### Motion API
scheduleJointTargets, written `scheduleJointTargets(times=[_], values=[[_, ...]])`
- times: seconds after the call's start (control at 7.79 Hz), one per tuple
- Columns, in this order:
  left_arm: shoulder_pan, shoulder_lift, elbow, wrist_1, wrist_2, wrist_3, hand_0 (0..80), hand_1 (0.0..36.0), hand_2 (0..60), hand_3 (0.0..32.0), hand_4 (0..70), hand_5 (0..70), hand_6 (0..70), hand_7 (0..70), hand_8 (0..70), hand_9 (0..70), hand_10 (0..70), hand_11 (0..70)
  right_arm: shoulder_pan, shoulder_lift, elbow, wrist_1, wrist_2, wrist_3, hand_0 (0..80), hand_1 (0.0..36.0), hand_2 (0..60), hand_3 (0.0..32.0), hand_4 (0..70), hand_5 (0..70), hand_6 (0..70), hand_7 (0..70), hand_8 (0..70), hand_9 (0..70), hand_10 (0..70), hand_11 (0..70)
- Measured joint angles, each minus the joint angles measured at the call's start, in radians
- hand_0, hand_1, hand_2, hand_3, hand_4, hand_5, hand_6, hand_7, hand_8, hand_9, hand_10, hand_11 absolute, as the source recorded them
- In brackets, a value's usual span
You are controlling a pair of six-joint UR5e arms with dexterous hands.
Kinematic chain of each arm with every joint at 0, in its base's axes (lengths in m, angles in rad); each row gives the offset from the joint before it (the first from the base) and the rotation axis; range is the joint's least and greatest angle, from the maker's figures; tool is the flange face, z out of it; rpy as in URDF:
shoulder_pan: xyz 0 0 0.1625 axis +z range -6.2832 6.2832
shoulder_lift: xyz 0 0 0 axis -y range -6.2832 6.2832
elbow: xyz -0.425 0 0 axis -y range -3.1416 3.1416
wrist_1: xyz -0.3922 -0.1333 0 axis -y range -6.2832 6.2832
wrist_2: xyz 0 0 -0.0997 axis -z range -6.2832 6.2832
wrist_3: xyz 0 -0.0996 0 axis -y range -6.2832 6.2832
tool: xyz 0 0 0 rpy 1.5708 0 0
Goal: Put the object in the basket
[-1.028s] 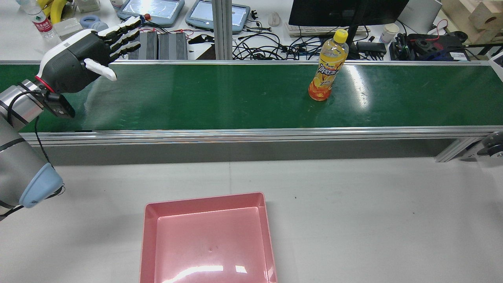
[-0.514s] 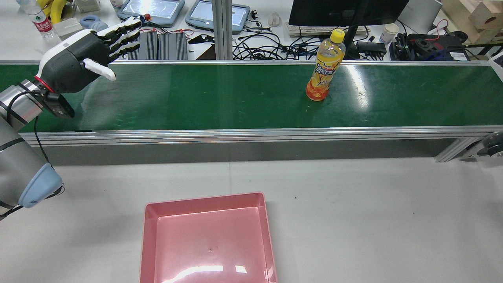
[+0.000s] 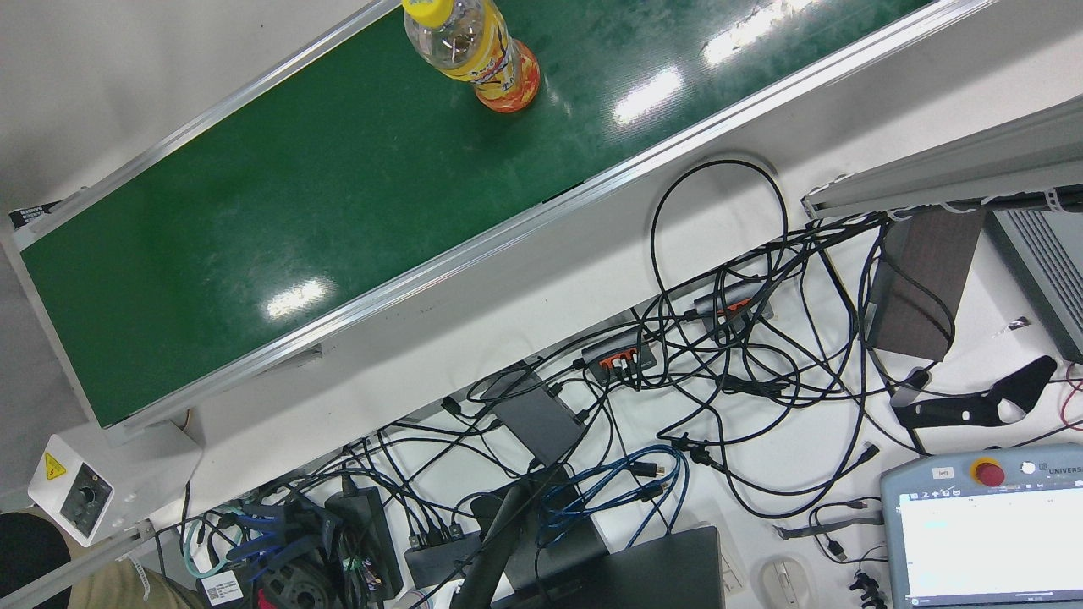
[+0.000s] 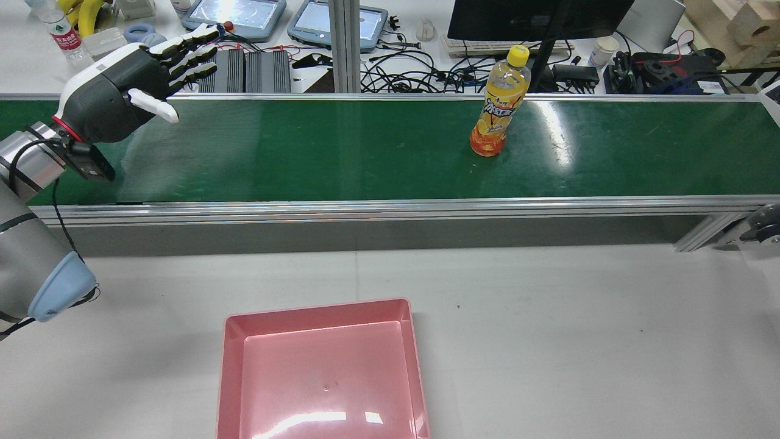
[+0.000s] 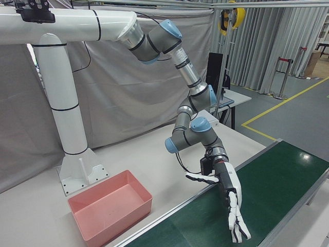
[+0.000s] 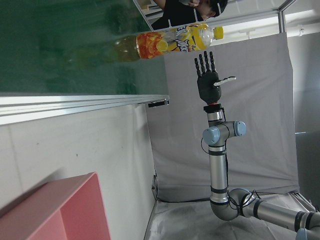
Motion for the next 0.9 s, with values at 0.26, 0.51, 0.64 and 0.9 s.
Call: scheduleJointTargets(times=[0.26, 0.51, 0.64, 0.9], values=[[-0.001, 0.001, -0.002, 0.0, 0.001, -0.005, 51.9, 6.8, 0.0, 0.8, 15.5, 10.0, 0.2, 0.0, 6.5, 7.4, 6.6, 10.7, 0.001, 0.0, 0.0, 0.0, 0.0, 0.0, 0.0, 0.0, 0.0, 0.0, 0.0, 0.0, 0.0, 0.0, 0.0, 0.0, 0.0, 0.0], [0.0, 0.001, -0.003, 0.0, 0.001, -0.007, 52.1, 7.0, 0.0, 1.6, 15.4, 9.4, 0.0, 0.0, 6.2, 7.0, 6.4, 10.4, 0.001, 0.0, 0.0, 0.0, 0.0, 0.0, 0.0, 0.0, 0.0, 0.0, 0.0, 0.0, 0.0, 0.0, 0.0, 0.0, 0.0, 0.0], [0.0, 0.001, -0.004, -0.001, 0.001, -0.008, 52.4, 7.1, 0.0, 1.2, 15.5, 9.7, 0.1, 0.0, 6.5, 7.3, 6.5, 10.6, 0.001, 0.0, 0.0, 0.0, 0.0, 0.0, 0.0, 0.0, 0.0, 0.0, 0.0, 0.0, 0.0, 0.0, 0.0, 0.0, 0.0, 0.0], [0.0, 0.0, -0.004, 0.0, 0.001, -0.007, 52.4, 6.8, 0.0, 1.6, 15.3, 10.2, 0.0, 0.0, 6.4, 7.2, 6.3, 10.3, 0.0, 0.0, 0.0, 0.0, 0.0, -0.001, 0.0, 0.0, 0.0, 0.0, 0.0, 0.0, 0.0, 0.0, 0.0, 0.0, 0.0, 0.0]])
